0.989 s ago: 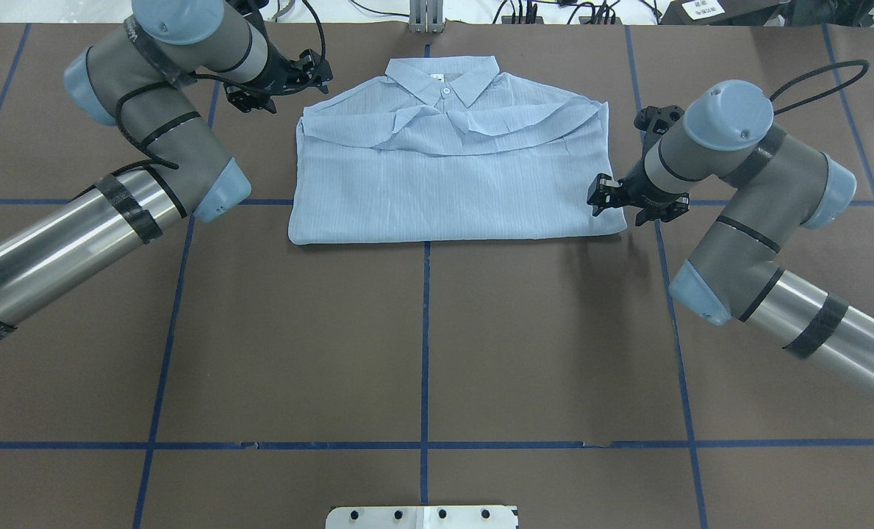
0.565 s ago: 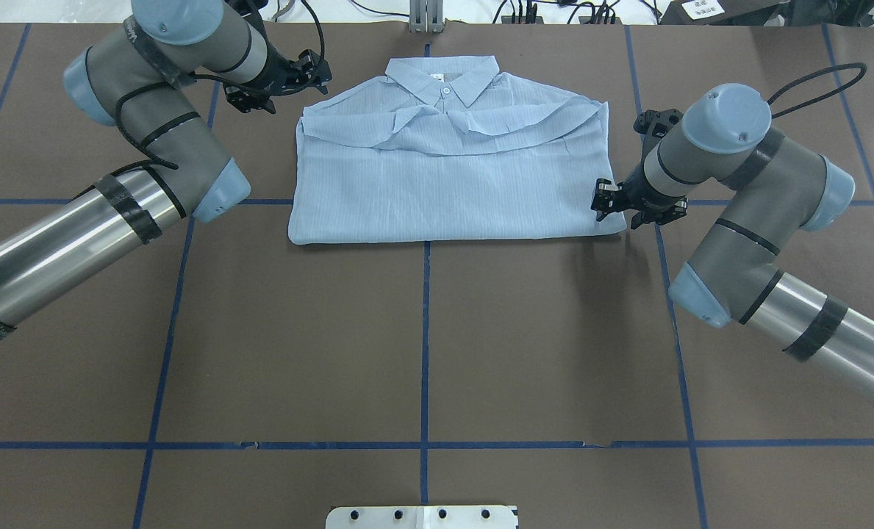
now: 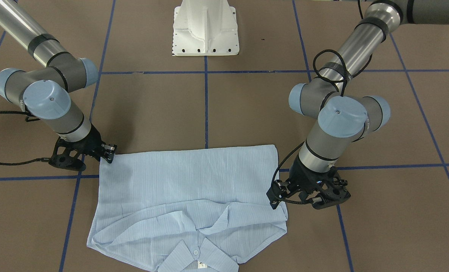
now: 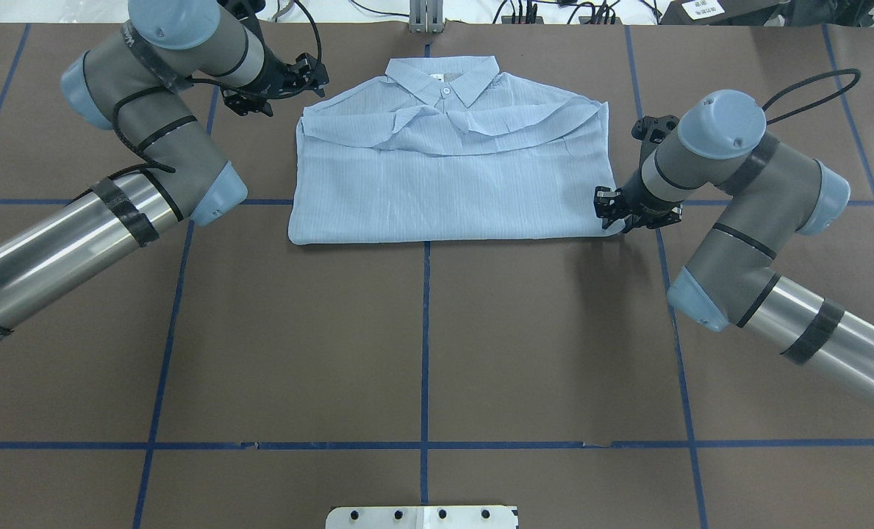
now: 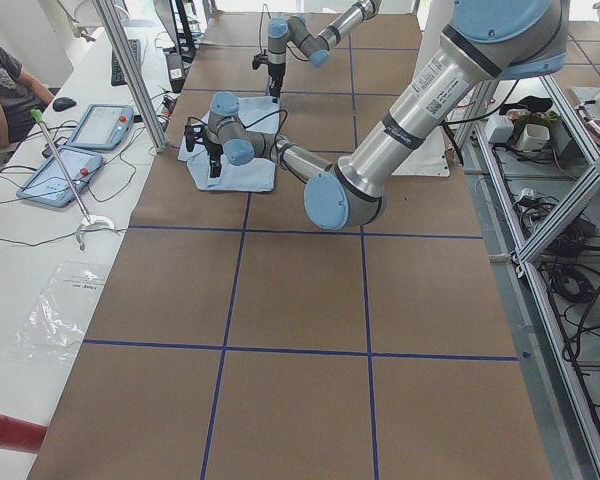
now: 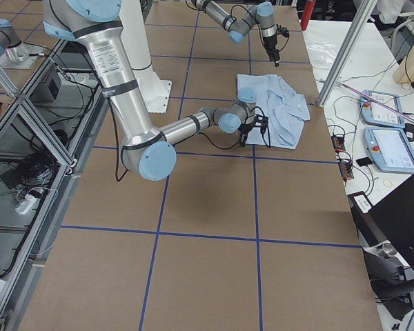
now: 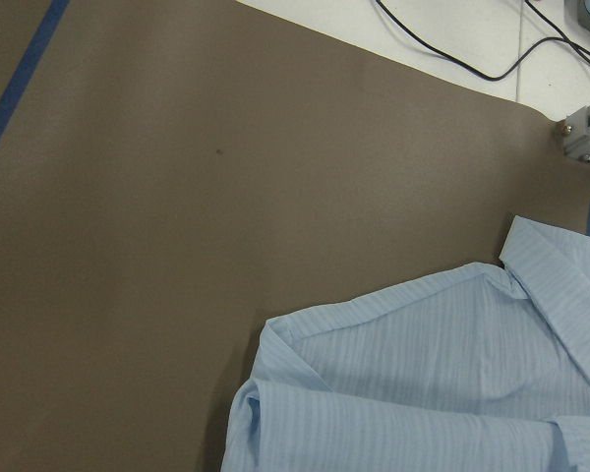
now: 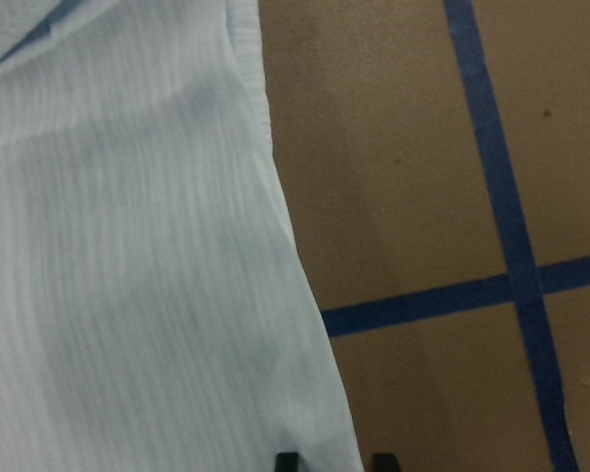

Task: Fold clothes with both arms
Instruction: 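Grasp the shirt edge with the right gripper and drag it toward the robot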

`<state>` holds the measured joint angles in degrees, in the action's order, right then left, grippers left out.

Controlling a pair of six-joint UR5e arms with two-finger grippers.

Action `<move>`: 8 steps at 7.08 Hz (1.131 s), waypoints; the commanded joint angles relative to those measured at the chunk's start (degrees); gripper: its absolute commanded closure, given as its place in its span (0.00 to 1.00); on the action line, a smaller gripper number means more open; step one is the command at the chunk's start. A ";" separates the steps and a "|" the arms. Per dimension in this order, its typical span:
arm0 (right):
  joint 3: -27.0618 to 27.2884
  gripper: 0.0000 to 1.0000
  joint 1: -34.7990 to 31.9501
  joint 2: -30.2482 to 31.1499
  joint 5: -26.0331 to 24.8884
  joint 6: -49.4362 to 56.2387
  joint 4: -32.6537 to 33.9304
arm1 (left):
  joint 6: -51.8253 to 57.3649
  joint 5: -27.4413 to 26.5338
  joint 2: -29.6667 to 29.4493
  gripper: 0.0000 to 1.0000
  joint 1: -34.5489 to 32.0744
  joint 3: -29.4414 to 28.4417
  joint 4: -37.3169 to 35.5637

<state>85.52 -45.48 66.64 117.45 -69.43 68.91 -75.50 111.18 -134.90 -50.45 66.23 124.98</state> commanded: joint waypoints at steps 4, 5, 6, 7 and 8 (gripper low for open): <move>14.32 1.00 -0.49 10.80 6.10 -0.61 0.26 | -0.09 -0.26 0.86 0.03 -0.08 1.34 0.00; 22.68 1.00 -0.31 17.93 7.17 -0.61 0.09 | -0.17 -0.35 2.70 0.03 -0.08 4.31 -0.27; 29.98 1.00 0.65 24.61 9.44 -0.61 -0.09 | -0.18 -0.35 4.19 0.03 -0.08 6.26 -0.35; 34.84 1.00 3.27 29.12 10.85 -0.61 -0.18 | -0.26 -0.35 5.08 0.03 -0.08 7.93 -0.44; 38.37 1.00 6.77 31.60 12.52 -0.79 -0.27 | -1.31 -0.44 5.96 0.03 -0.08 9.69 -0.44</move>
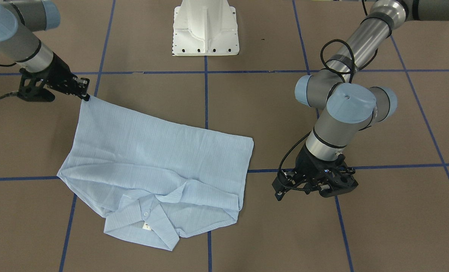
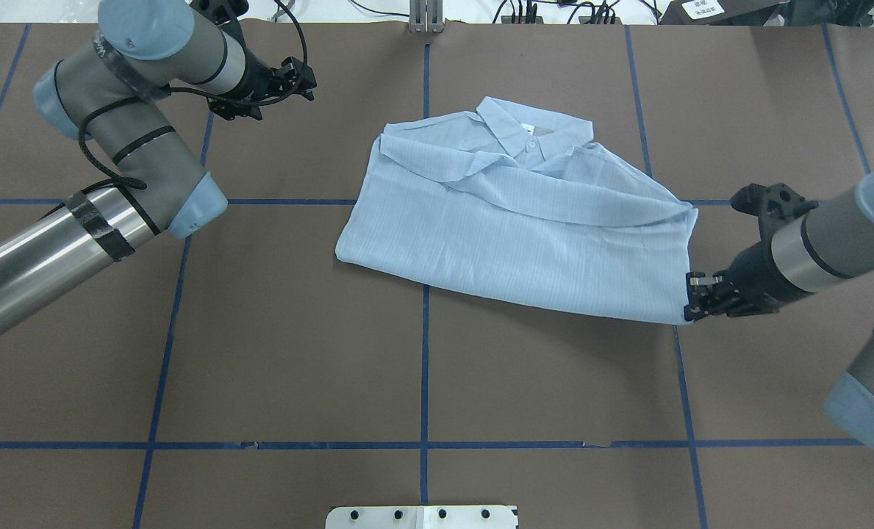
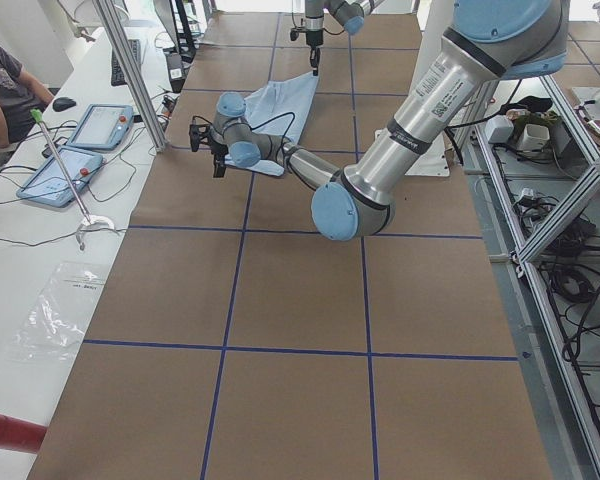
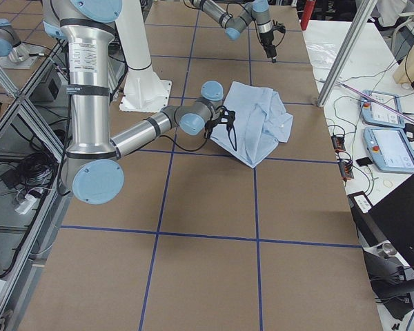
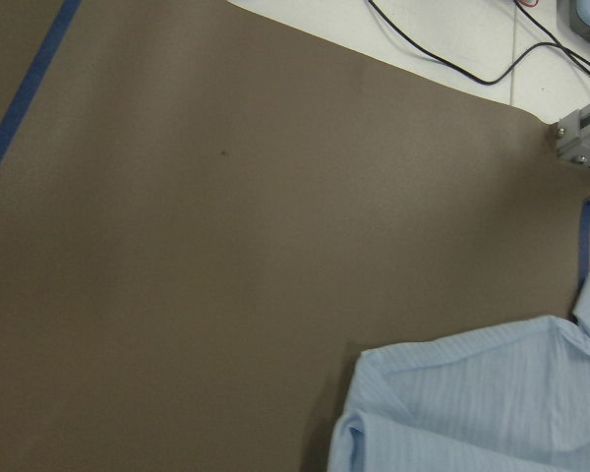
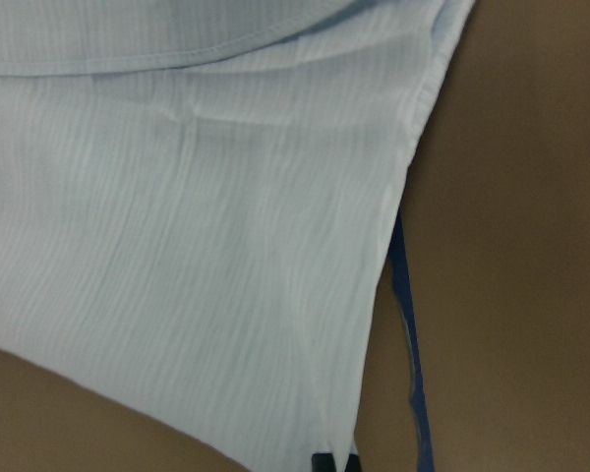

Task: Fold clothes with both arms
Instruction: 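Grasp the shirt edge with the right gripper and drag it toward the robot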

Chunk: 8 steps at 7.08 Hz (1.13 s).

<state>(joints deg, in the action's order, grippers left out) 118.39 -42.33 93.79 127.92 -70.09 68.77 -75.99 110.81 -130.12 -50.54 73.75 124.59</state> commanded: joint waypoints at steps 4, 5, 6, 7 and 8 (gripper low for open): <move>6.50 1.00 20.41 7.99 7.87 -5.81 -14.85 | -2.14 -0.24 1.80 0.03 0.35 4.03 -0.05; 6.42 0.54 22.97 7.64 7.35 -7.06 -15.41 | -2.05 -0.16 2.23 0.02 0.44 4.90 0.03; 6.33 0.01 22.82 6.77 5.43 -7.08 -15.50 | -2.05 -0.07 2.24 0.01 0.96 5.17 0.12; 5.98 0.00 20.65 3.80 1.32 -7.08 -15.51 | -2.05 -0.07 2.50 0.01 3.06 6.56 0.04; 5.63 0.00 16.80 1.07 -2.46 -7.08 -15.59 | -2.23 0.02 2.33 0.01 5.43 7.45 -0.23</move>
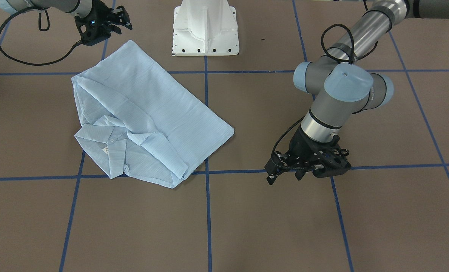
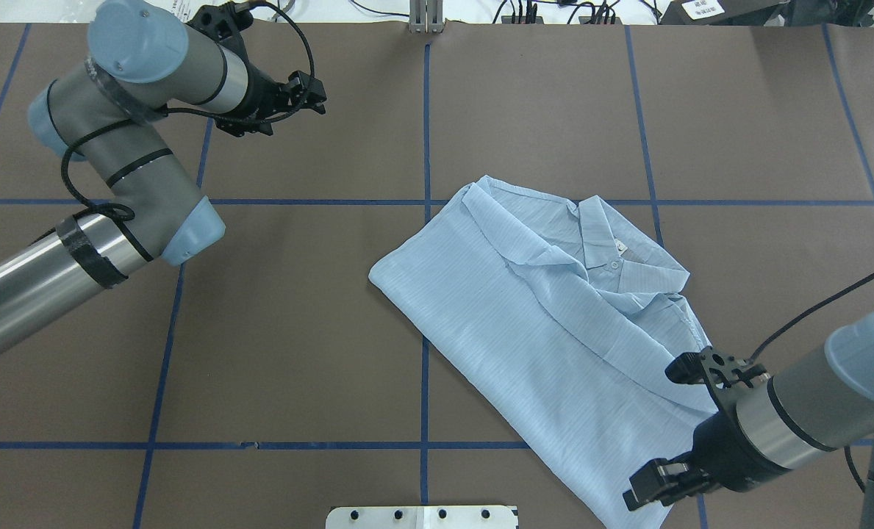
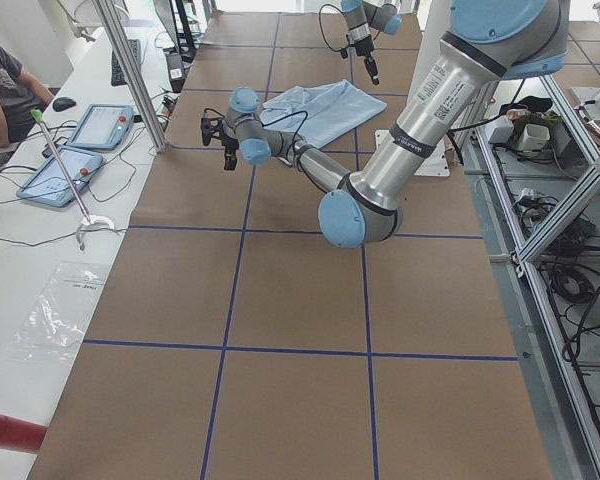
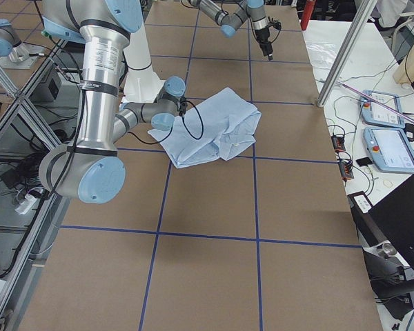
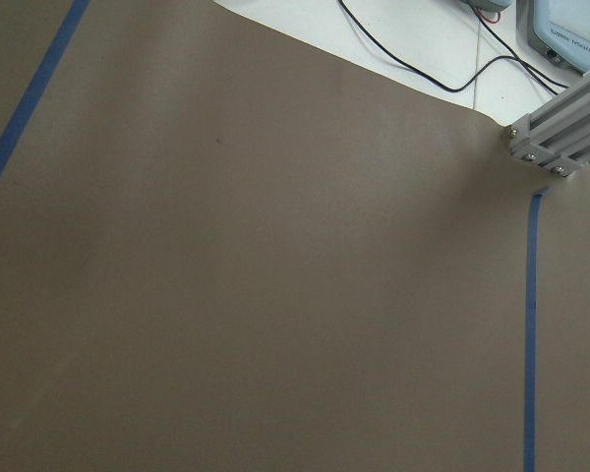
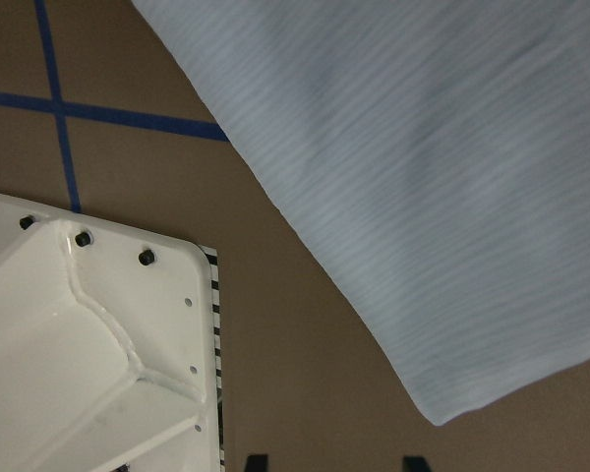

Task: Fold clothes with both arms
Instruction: 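Grasp the shirt edge with the right gripper and drag it toward the robot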

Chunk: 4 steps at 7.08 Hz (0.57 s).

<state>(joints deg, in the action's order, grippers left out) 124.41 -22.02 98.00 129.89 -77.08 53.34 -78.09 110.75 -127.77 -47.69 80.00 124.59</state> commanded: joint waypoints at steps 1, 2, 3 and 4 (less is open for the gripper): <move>-2.40 0.00 -7.38 -5.87 -7.78 -0.09 -0.16 | -0.31 0.08 -0.02 0.01 4.86 1.30 -0.22; -3.21 0.00 -13.95 -8.24 -7.64 1.13 -0.08 | -2.23 -0.09 -0.02 0.01 6.54 1.73 -0.22; -5.91 0.00 -18.63 -13.31 -6.94 2.70 0.71 | -4.77 -0.27 0.06 0.01 9.08 3.30 -1.36; -8.72 0.00 -21.81 -14.15 -1.71 2.20 1.85 | -7.49 -1.75 0.15 0.01 11.63 5.93 -3.02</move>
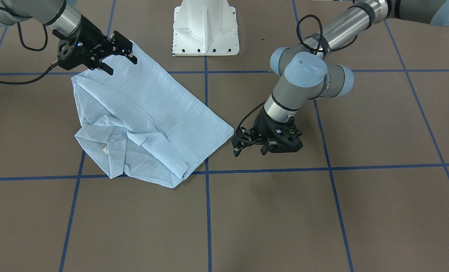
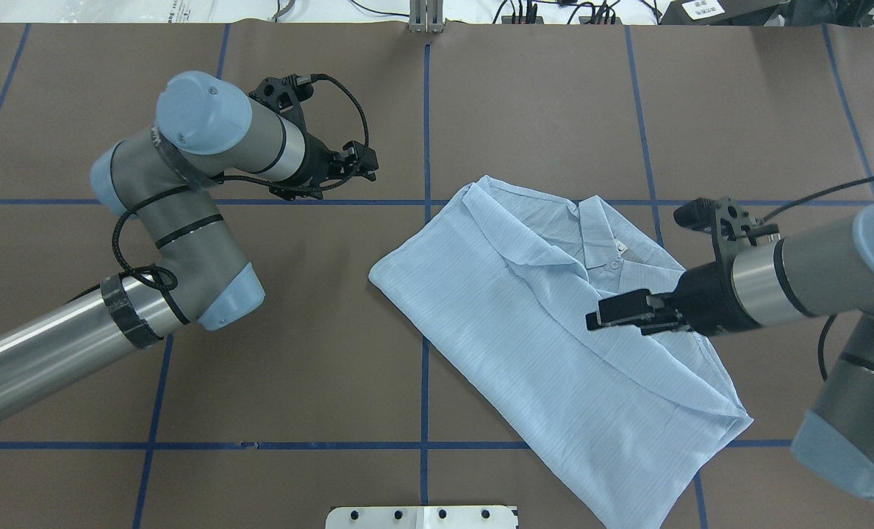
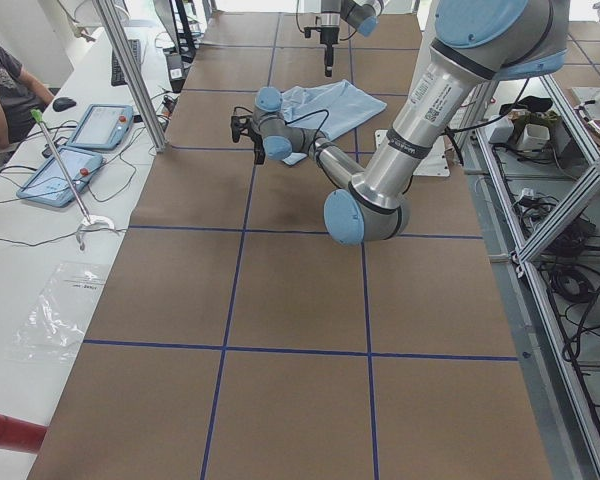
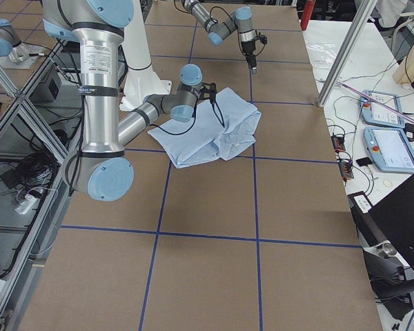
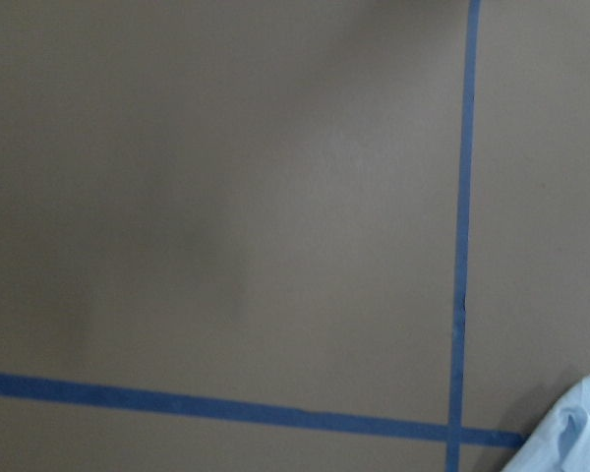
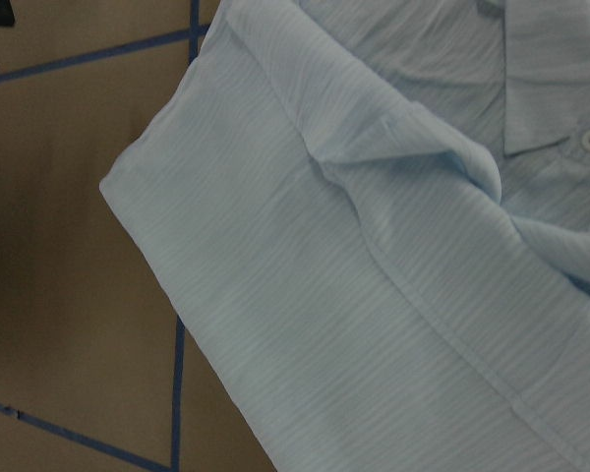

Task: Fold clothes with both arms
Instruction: 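Move the left gripper to the nearest shirt edge while the right gripper nears the collar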

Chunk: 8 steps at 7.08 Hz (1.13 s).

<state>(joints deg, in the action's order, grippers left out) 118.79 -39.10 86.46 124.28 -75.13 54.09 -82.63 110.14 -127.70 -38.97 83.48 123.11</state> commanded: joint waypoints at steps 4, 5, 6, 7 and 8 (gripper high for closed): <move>-6.99 0.00 -7.23 -3.22 -2.18 0.68 1.63 | -5.25 -7.90 0.00 0.02 11.00 5.65 -11.38; -7.16 0.00 -7.22 -3.05 -1.41 0.68 1.63 | -5.26 -8.97 -0.18 0.04 12.41 5.38 -13.06; -6.99 0.00 -7.39 -3.14 -1.32 0.68 1.63 | -5.26 -8.98 0.08 0.07 12.43 5.20 -13.16; -6.82 0.00 -7.39 -3.14 -1.23 0.68 1.63 | -5.26 -8.98 -0.09 0.12 12.43 4.85 -13.25; -6.73 0.00 -7.48 -3.14 -1.14 0.68 1.55 | -5.26 -8.98 -0.26 0.15 12.43 4.07 -13.16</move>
<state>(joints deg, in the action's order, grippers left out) 111.93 -46.51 83.33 123.03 -74.44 55.70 -87.88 101.23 -127.80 -26.62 88.29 110.01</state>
